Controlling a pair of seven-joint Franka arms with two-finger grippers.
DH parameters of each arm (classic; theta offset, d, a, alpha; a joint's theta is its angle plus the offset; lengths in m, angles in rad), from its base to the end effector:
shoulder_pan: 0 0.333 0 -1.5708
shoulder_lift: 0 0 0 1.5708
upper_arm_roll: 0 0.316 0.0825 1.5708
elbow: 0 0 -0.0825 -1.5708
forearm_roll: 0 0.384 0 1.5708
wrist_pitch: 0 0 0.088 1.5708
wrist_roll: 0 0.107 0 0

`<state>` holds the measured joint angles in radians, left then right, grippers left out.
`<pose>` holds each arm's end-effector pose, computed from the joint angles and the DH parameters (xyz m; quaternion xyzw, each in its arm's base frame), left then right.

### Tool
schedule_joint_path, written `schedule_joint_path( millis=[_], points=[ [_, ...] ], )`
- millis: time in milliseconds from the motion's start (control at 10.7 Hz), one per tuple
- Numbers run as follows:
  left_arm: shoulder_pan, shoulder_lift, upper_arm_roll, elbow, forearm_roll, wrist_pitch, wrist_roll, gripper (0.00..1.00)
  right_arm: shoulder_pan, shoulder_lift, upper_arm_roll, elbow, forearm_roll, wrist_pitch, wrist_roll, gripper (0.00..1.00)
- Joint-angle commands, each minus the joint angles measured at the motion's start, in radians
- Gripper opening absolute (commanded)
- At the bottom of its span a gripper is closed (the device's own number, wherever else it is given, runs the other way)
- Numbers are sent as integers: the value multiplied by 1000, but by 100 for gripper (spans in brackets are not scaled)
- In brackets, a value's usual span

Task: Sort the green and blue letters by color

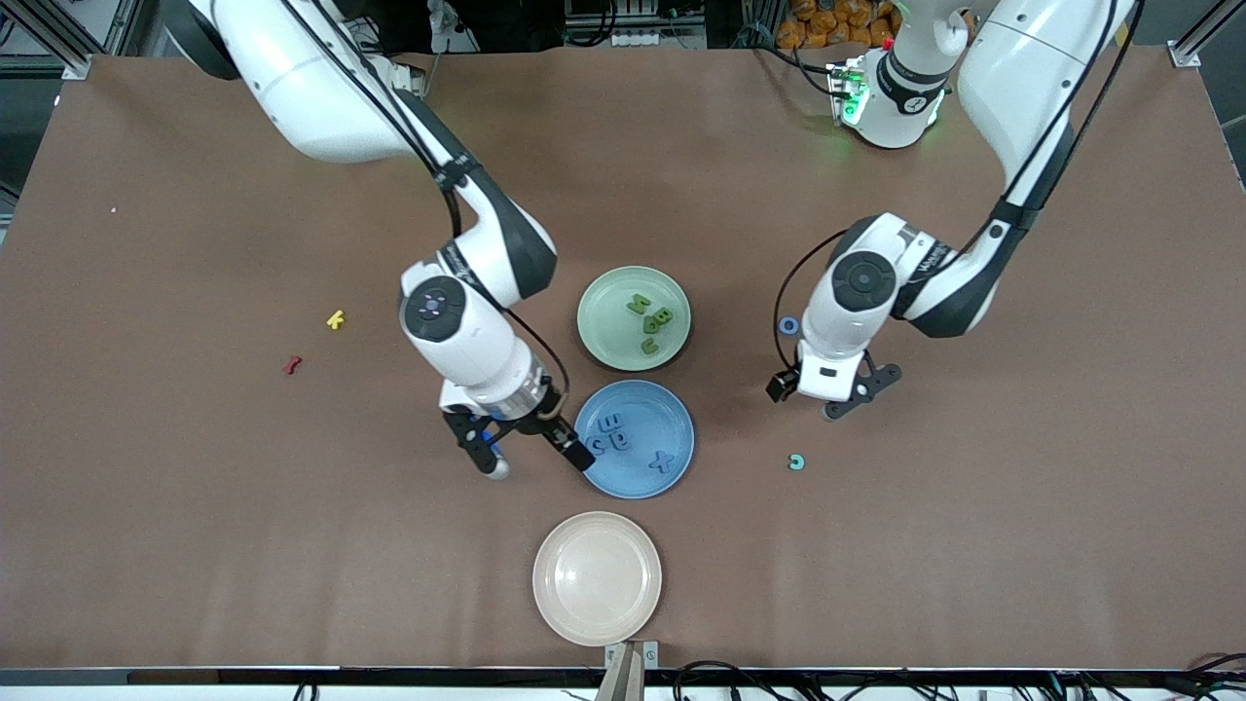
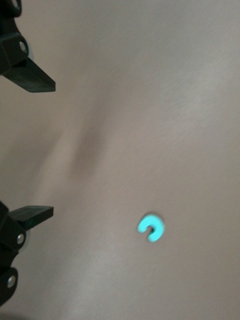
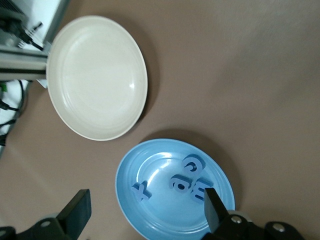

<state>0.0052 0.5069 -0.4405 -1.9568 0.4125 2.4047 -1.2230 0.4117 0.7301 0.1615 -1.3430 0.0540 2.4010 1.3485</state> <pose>0.5652 -0.2484 0.2372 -0.9645 -0.2618 -0.0294 0.0181 0.6600 0.3894 0.3329 -0.8923 0.4135 -0.0375 0.1772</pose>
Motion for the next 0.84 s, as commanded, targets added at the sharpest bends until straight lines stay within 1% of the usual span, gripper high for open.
schedule_joint_path(
  millis=[0,94,281,374,468,561,655,748],
  points=[
    [77,-28,-12,21,9,-48,118,100,-7,-24,18,-22,-22,-12,12,100],
    [90,-28,-14,39,8,-100,173,100,-23,-49,19,-28,-20,-38,-3,100],
    [105,-33,-14,41,-36,-145,303,100,-103,-144,80,-83,-17,-103,-87,100],
    [134,-51,-15,42,-67,-185,383,100,-134,-187,99,-112,-16,-126,-116,100],
    [160,-64,-38,41,-73,-218,451,100,-154,-217,105,-120,-16,-166,-150,100],
    [171,-76,-47,41,-75,-239,470,100,-174,-245,113,-120,-16,-221,-188,100],
    [170,-96,-44,33,-83,-254,508,100,-198,-279,122,-120,-16,-280,-240,100],
    [153,-129,-17,27,-134,-263,569,100,-229,-314,134,-120,-16,-340,-300,100]
  ],
)
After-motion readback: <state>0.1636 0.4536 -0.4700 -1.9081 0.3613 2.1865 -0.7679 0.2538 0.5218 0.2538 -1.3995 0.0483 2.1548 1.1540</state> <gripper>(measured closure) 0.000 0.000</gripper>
